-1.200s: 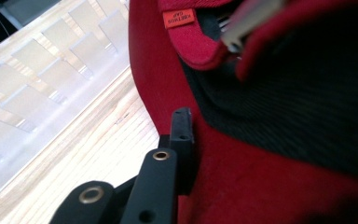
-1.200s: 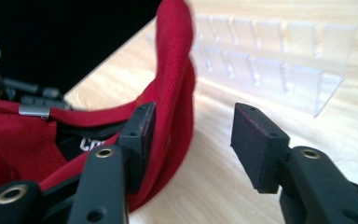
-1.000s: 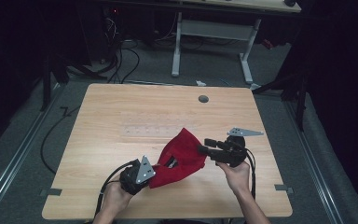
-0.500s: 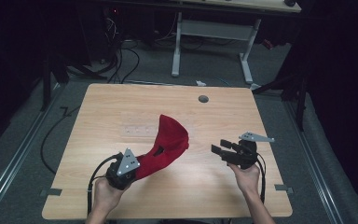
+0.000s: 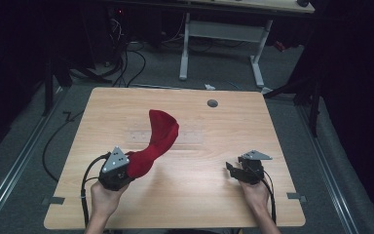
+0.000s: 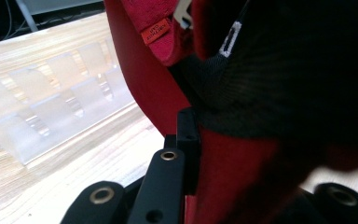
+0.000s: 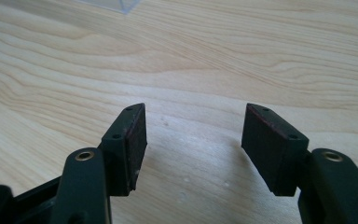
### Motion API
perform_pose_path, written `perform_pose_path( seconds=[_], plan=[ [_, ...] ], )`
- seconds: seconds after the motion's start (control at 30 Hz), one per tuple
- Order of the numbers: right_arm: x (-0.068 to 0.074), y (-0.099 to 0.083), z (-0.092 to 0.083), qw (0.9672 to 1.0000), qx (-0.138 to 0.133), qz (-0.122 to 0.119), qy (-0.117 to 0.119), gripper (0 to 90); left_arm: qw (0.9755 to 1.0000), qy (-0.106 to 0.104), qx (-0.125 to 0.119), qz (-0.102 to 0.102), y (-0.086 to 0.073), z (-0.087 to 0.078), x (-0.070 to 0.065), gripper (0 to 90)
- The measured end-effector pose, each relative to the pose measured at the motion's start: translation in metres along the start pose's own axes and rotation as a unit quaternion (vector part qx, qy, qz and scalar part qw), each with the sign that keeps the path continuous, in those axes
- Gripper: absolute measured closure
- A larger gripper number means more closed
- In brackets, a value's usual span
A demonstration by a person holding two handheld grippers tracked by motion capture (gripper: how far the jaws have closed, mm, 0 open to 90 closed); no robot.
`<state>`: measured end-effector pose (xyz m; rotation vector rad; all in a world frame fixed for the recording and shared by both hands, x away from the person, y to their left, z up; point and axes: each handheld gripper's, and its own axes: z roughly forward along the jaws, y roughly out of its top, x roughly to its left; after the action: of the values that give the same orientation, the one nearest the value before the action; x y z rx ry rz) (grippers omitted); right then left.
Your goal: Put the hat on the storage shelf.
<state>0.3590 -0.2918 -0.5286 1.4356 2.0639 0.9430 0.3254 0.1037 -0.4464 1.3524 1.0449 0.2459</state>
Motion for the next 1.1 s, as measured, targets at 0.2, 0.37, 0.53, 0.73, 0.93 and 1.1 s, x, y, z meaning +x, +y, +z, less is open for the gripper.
perform_pose_path(
  seconds=[0.2,0.37,0.53,0.73,0.93,1.1],
  plan=[
    [0.0,-0.001,0.002,0.9997,0.011,-0.011,-0.02,39.3,0.9998,0.006,-0.015,-0.015,0.01,-0.001,0.008,85.2],
    [-0.002,0.001,0.004,0.9997,0.015,-0.007,-0.02,37.2,0.9989,0.018,-0.03,-0.031,0.021,-0.002,0.016,85.3],
    [-0.001,0.001,0.004,0.9997,0.016,-0.007,-0.019,36.5,0.9968,0.023,-0.056,-0.053,0.035,-0.004,0.023,85.2],
    [-0.001,0.001,0.004,0.9997,0.017,-0.009,-0.018,35.2,0.9938,0.02,-0.088,-0.066,0.052,-0.004,0.032,85.2],
    [0.0,0.001,0.004,0.9997,0.018,-0.008,-0.017,33.9,0.9919,0.019,-0.102,-0.073,0.063,0.001,0.038,85.3],
    [0.0,0.001,0.004,0.9997,0.018,-0.008,-0.018,33.9,0.9924,0.033,-0.102,-0.06,0.075,0.011,0.045,85.2]
  ],
)
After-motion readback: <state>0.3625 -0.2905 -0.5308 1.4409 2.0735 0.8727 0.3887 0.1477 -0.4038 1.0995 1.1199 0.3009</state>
